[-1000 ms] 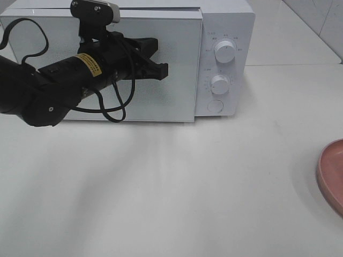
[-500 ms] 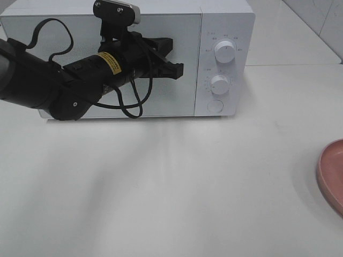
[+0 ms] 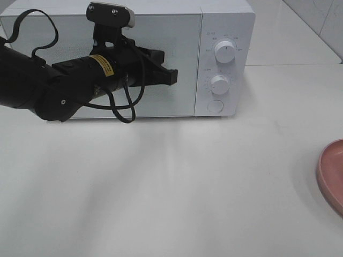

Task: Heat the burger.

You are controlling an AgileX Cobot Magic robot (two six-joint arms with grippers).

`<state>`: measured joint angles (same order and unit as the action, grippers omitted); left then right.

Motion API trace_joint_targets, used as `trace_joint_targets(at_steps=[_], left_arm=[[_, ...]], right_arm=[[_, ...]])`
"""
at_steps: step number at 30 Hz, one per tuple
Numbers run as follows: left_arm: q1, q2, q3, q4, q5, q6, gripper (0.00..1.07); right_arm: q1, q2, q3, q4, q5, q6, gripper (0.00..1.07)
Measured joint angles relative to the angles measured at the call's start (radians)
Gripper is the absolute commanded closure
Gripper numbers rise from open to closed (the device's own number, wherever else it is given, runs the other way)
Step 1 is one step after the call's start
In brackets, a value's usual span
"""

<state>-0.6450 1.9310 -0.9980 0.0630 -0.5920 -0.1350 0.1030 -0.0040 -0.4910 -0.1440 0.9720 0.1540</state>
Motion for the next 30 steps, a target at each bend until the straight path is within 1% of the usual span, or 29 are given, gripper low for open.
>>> trace_joint_targets(at_steps=[1,2,3,4,5,6,7,8,9,10,11,12,13,14,15,16,17,18,19,20,21,22,23,24,25,26,27,30], left_arm=[[0.0,0.0,0.0,0.0,0.0,0.0,0.93],[-0.013,-0.01,0.003,0.0,0.045,0.0,0.83],[-0.034,-0.027,0.005,0.0,0.133,0.0,0.57],[-0.034,-0.027,0.005,0.0,0.133,0.0,0.57],[-0.054,-0.043,0.008,0.001,0.226,0.0,0.25],[-0.063,-0.051,0.009,0.001,0.279,0.0,0.11],[-0.063,-0.051,0.009,0.001,0.279,0.0,0.11],[-0.077,-0.068,0.009,0.001,0.382,0.0,0.06],[-0.077,-0.068,0.009,0.001,0.382,0.0,0.06],[-0.087,-0.085,0.009,0.0,0.475,0.0,0.07],[-0.091,-0.094,0.009,0.0,0.516,-0.001,0.07],[-0.091,-0.094,0.009,0.0,0.516,-0.001,0.07],[-0.094,-0.111,0.009,-0.007,0.615,-0.001,0.07],[-0.095,-0.122,0.009,-0.015,0.662,-0.001,0.07],[-0.095,-0.122,0.009,-0.015,0.662,-0.001,0.07],[-0.098,-0.149,0.009,-0.024,0.753,-0.001,0.07],[-0.099,-0.16,0.009,-0.025,0.79,-0.001,0.07],[-0.099,-0.16,0.009,-0.025,0.79,-0.001,0.07],[-0.099,-0.189,0.009,-0.032,0.875,-0.001,0.07],[-0.099,-0.189,0.009,-0.032,0.875,-0.001,0.07],[-0.099,-0.222,0.009,-0.048,0.978,-0.001,0.07],[-0.099,-0.234,0.009,-0.052,1.025,-0.001,0.07],[-0.099,-0.234,0.009,-0.052,1.025,-0.001,0.07],[-0.099,-0.264,0.009,-0.057,1.089,-0.001,0.07],[-0.099,-0.276,0.009,-0.063,1.117,-0.001,0.07],[-0.099,-0.276,0.009,-0.063,1.117,-0.001,0.07],[-0.099,-0.298,0.009,-0.063,1.161,-0.001,0.07],[-0.09,-0.329,0.009,-0.063,1.217,-0.001,0.07]], right_arm=[[0.0,0.0,0.0,0.0,0.0,0.0,0.31],[0.0,0.0,0.0,0.0,0.0,0.0,0.31],[0.0,0.0,0.0,0.0,0.0,0.0,0.31],[0.0,0.0,0.0,0.0,0.0,0.0,0.31],[0.0,0.0,0.0,0.0,0.0,0.0,0.31],[0.0,0.0,0.0,0.0,0.0,0.0,0.31],[0.0,0.0,0.0,0.0,0.0,0.0,0.31],[0.0,0.0,0.0,0.0,0.0,0.0,0.31],[0.0,0.0,0.0,0.0,0.0,0.0,0.31],[0.0,0.0,0.0,0.0,0.0,0.0,0.31],[0.0,0.0,0.0,0.0,0.0,0.0,0.31],[0.0,0.0,0.0,0.0,0.0,0.0,0.31],[0.0,0.0,0.0,0.0,0.0,0.0,0.31],[0.0,0.0,0.0,0.0,0.0,0.0,0.31],[0.0,0.0,0.0,0.0,0.0,0.0,0.31],[0.0,0.0,0.0,0.0,0.0,0.0,0.31],[0.0,0.0,0.0,0.0,0.0,0.0,0.31],[0.0,0.0,0.0,0.0,0.0,0.0,0.31],[0.0,0.0,0.0,0.0,0.0,0.0,0.31],[0.0,0.0,0.0,0.0,0.0,0.0,0.31],[0.0,0.0,0.0,0.0,0.0,0.0,0.31],[0.0,0.0,0.0,0.0,0.0,0.0,0.31],[0.0,0.0,0.0,0.0,0.0,0.0,0.31],[0.0,0.0,0.0,0.0,0.0,0.0,0.31],[0.0,0.0,0.0,0.0,0.0,0.0,0.31],[0.0,0.0,0.0,0.0,0.0,0.0,0.31],[0.0,0.0,0.0,0.0,0.0,0.0,0.31],[0.0,0.0,0.0,0.0,0.0,0.0,0.31]])
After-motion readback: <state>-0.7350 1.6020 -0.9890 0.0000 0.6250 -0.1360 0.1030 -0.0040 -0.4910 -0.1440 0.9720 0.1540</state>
